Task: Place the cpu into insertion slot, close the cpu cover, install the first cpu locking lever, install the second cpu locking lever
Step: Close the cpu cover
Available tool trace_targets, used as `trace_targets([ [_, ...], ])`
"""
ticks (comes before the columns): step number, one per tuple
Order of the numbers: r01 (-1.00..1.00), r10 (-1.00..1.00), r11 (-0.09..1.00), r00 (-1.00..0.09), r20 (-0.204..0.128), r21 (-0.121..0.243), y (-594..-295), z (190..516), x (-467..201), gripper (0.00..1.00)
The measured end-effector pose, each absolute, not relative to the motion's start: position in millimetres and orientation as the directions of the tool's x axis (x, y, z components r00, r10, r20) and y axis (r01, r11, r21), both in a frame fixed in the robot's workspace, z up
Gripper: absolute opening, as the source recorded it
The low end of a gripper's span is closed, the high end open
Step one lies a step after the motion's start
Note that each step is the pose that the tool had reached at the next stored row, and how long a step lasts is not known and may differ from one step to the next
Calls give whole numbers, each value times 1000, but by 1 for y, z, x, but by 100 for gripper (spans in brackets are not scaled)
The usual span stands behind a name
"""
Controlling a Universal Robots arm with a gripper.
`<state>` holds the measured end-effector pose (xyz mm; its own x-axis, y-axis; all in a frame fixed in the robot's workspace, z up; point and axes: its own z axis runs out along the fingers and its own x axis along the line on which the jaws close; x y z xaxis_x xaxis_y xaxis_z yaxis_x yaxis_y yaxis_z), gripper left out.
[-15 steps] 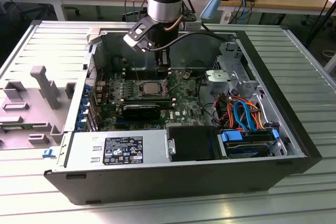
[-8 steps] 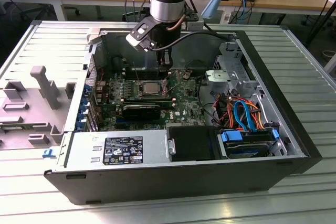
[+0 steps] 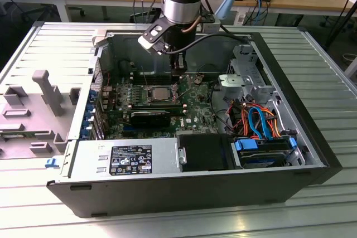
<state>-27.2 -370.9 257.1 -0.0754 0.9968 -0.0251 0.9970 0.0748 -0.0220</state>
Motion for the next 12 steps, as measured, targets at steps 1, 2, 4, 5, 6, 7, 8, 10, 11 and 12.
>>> trace_targets([
  [1, 997, 997, 75, -75, -25, -23, -371, 257, -26, 11],
  [2, 997, 997, 75, -75, -25, -23, -371, 257, -25, 11],
  [4, 997, 997, 75, -76, -25, -25, -371, 257, -23, 11],
  [5, 997, 997, 75, -76, -25, -25, -371, 257, -23, 11],
  [6, 997, 997, 75, -76, -25, -26, -371, 257, -22, 11],
  [7, 997, 997, 75, -76, -25, -26, -371, 257, -22, 11],
  [8, 997, 997, 75, -76, -25, -26, -371, 257, -21, 11],
  [10, 997, 997, 75, -76, -24, -27, -371, 257, -19, 11],
  [11, 997, 997, 75, -76, -24, -27, -371, 257, -19, 11],
  [12, 997, 997, 75, -76, -24, -28, -371, 257, -19, 11],
])
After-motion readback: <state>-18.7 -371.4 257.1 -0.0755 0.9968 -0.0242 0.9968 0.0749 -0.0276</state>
